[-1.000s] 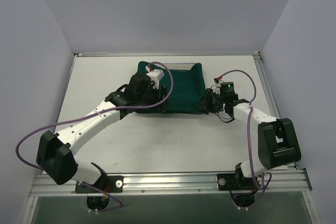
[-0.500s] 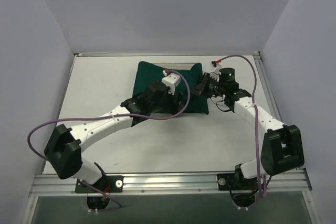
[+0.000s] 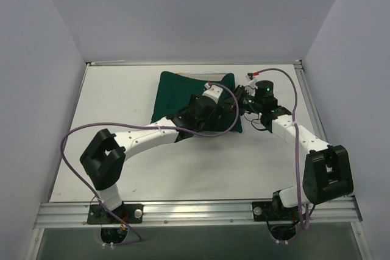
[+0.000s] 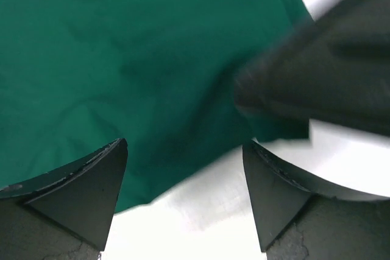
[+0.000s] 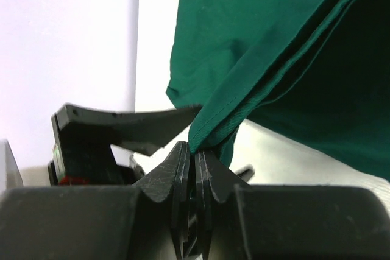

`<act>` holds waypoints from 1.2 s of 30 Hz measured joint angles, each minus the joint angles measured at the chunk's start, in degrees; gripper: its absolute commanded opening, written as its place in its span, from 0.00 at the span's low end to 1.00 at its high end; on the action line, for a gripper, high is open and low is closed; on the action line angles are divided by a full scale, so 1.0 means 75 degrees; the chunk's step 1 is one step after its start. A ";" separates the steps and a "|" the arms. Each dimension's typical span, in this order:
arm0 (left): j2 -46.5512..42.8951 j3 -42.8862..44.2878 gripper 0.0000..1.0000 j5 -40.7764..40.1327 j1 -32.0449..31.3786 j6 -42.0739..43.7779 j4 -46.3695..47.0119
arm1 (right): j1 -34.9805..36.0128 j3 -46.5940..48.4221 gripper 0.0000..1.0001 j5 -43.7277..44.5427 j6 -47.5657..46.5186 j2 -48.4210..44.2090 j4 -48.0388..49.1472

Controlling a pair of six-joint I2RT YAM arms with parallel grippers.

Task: Open and lay out the surgical kit
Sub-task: Open the surgical kit at the center of the board.

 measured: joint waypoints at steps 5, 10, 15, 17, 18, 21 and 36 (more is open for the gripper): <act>0.0411 0.0592 0.39 -0.0866 0.0052 -0.0230 -0.0146 | 0.0000 -0.0172 0.09 -0.0105 0.0338 -0.0044 0.0291; 0.0606 0.0889 0.02 -0.0731 0.0458 -0.0568 -0.0303 | -0.0105 -0.0163 0.61 -0.0163 0.0309 -0.0047 0.0245; 0.0527 0.0883 0.02 -0.0111 0.1798 -0.1014 -0.0571 | -0.0711 0.0557 0.99 0.0085 -0.0452 -0.0047 -0.0898; 0.0277 0.0740 0.02 0.0070 0.2404 -0.1227 -0.0761 | -0.1105 0.1134 1.00 0.0428 -0.0979 -0.0058 -0.1434; 0.0038 0.0580 0.02 0.0192 0.2757 -0.1338 -0.0892 | -0.1233 0.1411 1.00 0.0641 -0.1239 -0.0064 -0.1687; -0.1005 0.0012 0.04 0.0554 0.4022 -0.1728 -0.1463 | -0.1358 0.2092 0.99 0.1291 -0.1938 -0.0079 -0.2314; -0.4153 -0.1376 0.94 0.2256 0.9192 -0.2168 -0.3279 | 0.3733 0.4121 0.88 0.3421 -0.3669 0.3089 -0.2783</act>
